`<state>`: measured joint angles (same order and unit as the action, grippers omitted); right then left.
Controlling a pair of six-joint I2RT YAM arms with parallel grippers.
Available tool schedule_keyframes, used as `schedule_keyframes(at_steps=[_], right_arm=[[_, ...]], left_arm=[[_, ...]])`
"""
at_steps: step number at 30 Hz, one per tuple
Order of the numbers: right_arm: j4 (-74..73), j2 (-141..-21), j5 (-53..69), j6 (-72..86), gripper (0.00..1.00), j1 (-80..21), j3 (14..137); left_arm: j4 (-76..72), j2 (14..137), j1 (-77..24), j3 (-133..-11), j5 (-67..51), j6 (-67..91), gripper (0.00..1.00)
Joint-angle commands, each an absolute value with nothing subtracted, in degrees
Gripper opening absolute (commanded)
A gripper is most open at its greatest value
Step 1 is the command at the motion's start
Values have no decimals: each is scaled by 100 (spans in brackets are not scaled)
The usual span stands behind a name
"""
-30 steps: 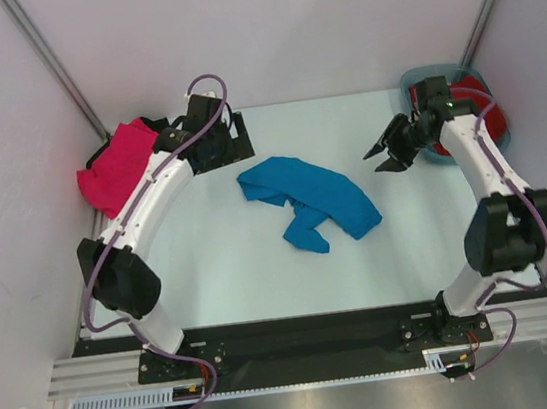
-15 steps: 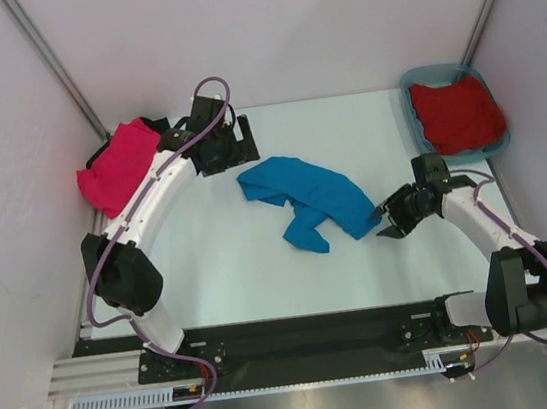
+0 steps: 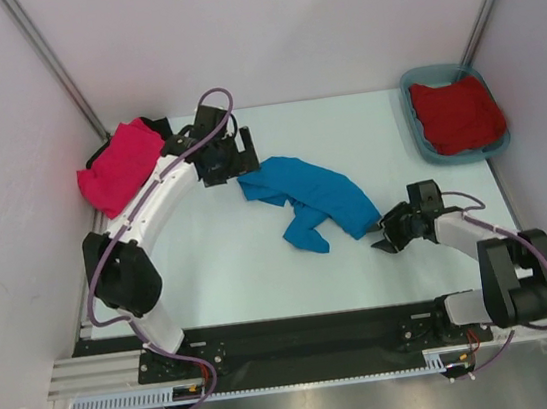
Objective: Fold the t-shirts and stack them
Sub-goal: Flatten the tshirt out
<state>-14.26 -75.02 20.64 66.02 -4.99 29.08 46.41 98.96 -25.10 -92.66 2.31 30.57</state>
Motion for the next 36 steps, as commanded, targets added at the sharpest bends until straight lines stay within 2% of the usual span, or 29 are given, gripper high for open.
schedule_keyframes(at_steps=[1, 4, 9, 11, 15, 21, 24, 30, 36], right_arm=[[-64, -7970, 2057, 6592, 49, -589, 2927], [700, -8419, 2135, 6662, 48, -615, 2918], [923, -8806, 2180, 6548, 46, -694, 3050], [1002, -8912, 2276, 6539, 37, -694, 3085], [976, -8886, 2381, 6451, 27, -703, 3208], [642, -8394, 2619, 6311, 5, -677, 3515], [326, -7965, 2794, 6171, 0, -659, 3849], [413, -7638, 3340, 6354, 0, -422, 4700], [1282, -8576, 3533, 6548, 0, -97, 5492]], left_arm=[[4597, 9475, -2487, -9193, 246, 3111, 98], [4597, 9387, -2487, -9132, 290, 3111, 98], [4632, 9316, -2487, -9114, 369, 3102, 98], [4640, 9325, -2487, -9132, 404, 3094, 98], [4632, 9334, -2487, -9167, 422, 3076, 98], [4614, 9430, -2487, -9263, 387, 3085, 98], [4605, 9501, -2487, -9343, 369, 3094, 98], [4535, 9632, -2487, -9439, 308, 3067, 98], [4509, 9817, -2487, -9641, 255, 3032, 98]])
